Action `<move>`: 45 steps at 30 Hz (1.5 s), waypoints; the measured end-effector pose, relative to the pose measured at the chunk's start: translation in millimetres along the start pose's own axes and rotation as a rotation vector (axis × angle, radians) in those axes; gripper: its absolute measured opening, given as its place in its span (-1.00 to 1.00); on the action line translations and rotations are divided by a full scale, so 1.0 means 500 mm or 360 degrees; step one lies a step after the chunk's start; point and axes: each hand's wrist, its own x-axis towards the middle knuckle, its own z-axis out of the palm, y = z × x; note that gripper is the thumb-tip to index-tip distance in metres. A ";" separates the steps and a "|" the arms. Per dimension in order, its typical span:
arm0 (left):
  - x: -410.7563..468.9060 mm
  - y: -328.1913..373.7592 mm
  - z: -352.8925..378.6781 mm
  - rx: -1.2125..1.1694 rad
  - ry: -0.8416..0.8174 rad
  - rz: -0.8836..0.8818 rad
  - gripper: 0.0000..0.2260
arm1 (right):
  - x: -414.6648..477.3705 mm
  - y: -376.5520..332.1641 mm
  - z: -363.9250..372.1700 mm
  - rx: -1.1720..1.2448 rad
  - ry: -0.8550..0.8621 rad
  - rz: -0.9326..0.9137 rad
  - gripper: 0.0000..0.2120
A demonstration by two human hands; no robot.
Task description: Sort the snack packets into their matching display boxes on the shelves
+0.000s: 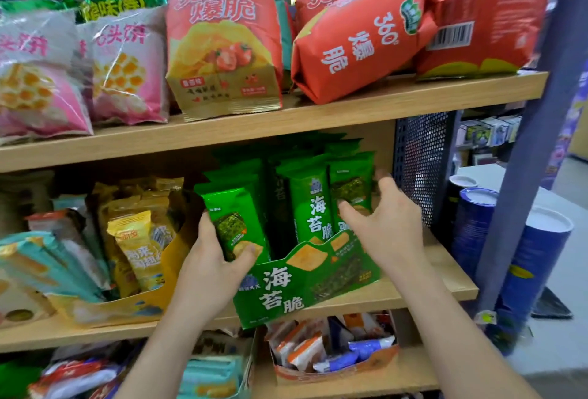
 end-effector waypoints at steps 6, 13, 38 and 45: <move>0.020 0.002 -0.014 -0.0056 0.0037 -0.0063 -0.64 | 0.062 0.033 -0.004 0.0567 -0.0270 0.0131 -0.51; 0.015 -0.002 -0.008 0.0086 0.0221 0.0005 -0.46 | 0.061 0.053 0.016 0.0385 -0.0478 0.0034 -0.52; -0.096 0.184 0.085 -0.0915 0.0041 0.0187 -0.65 | -0.026 0.060 -0.056 0.2265 -0.0431 0.0326 0.02; -0.060 0.121 0.080 0.0427 0.0357 0.0630 -0.55 | 0.005 0.043 -0.085 0.2146 0.0327 0.0169 -0.16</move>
